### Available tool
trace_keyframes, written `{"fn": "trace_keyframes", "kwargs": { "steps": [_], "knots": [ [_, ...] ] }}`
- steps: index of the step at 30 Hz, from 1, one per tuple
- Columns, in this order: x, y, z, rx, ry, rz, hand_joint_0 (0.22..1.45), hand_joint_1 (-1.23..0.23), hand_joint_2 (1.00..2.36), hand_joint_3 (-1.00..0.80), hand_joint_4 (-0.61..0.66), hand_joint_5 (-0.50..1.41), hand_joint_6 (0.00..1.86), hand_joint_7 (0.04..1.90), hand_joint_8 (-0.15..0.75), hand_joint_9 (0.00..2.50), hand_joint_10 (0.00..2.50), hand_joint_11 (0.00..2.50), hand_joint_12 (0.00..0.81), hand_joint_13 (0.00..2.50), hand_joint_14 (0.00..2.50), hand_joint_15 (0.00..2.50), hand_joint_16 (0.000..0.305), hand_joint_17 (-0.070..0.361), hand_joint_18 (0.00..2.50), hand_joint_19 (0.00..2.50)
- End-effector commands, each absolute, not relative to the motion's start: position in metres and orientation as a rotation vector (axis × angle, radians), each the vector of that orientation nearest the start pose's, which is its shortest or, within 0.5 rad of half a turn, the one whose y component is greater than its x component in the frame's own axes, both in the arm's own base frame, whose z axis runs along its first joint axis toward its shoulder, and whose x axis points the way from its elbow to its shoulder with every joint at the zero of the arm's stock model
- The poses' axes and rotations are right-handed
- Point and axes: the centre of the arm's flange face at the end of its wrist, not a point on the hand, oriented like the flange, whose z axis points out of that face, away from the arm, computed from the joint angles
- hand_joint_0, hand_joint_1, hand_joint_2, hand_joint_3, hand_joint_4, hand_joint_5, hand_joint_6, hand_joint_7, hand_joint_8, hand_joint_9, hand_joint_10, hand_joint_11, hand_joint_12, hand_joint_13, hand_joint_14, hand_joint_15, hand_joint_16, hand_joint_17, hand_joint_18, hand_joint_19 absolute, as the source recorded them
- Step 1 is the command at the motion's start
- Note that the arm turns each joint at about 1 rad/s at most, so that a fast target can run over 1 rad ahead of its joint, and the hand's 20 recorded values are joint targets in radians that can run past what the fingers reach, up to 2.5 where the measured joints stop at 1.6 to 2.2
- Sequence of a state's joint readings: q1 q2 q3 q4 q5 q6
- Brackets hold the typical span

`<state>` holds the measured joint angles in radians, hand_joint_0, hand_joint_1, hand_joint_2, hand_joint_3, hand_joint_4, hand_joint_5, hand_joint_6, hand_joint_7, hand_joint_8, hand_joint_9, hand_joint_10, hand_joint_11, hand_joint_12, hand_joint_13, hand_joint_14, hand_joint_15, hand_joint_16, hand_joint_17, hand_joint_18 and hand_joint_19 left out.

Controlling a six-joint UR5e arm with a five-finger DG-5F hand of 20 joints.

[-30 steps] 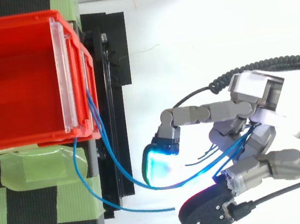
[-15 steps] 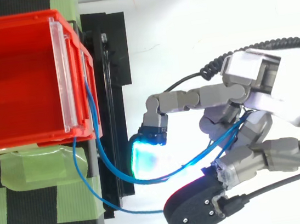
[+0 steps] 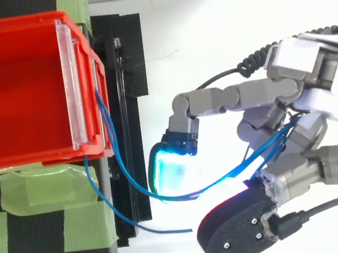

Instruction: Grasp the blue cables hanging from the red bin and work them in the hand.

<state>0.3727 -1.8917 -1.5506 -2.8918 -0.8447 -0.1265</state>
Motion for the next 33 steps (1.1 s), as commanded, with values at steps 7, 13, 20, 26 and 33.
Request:
{"fn": "trace_keyframes", "kwargs": {
  "steps": [7, 13, 20, 26, 33],
  "knots": [
    [0.6148, 0.0187, 0.3550, 1.288, 1.043, 0.809, 0.90, -0.65, 1.01, -0.66, 0.26, 0.47, 0.00, 1.39, 0.535, 1.78, 2.50, 2.50, 0.712, 2.02, 2.50, 1.97, 0.237, 0.178, 2.50, 0.65],
    [0.6154, 0.0196, 0.3549, 1.280, 1.047, 0.800, 0.92, -0.65, 1.02, -0.53, 0.27, 0.45, 0.01, 1.36, 0.535, 1.78, 2.50, 2.50, 0.712, 2.02, 2.50, 1.97, 0.237, 0.178, 2.50, 0.65],
    [0.6154, 0.0241, 0.3547, 1.265, 1.058, 0.792, 0.90, -0.63, 1.01, -0.68, 0.26, 0.44, 0.01, 1.36, 0.535, 1.78, 2.50, 2.50, 0.712, 2.02, 2.50, 1.97, 0.237, 0.178, 2.50, 0.65],
    [0.6146, 0.0268, 0.3541, 1.240, 1.090, 0.762, 0.84, -0.62, 1.01, -0.82, 0.27, 0.43, 0.01, 1.36, 0.535, 1.78, 2.50, 2.50, 0.712, 2.02, 2.50, 1.97, 0.237, 0.178, 2.50, 0.65],
    [0.6148, 0.0285, 0.3541, 1.220, 1.110, 0.750, 0.88, -0.64, 1.01, -0.78, 0.27, 0.43, 0.01, 1.36, 0.535, 1.78, 2.50, 2.50, 0.712, 2.02, 2.50, 1.97, 0.237, 0.178, 2.50, 0.65]
  ]
}}
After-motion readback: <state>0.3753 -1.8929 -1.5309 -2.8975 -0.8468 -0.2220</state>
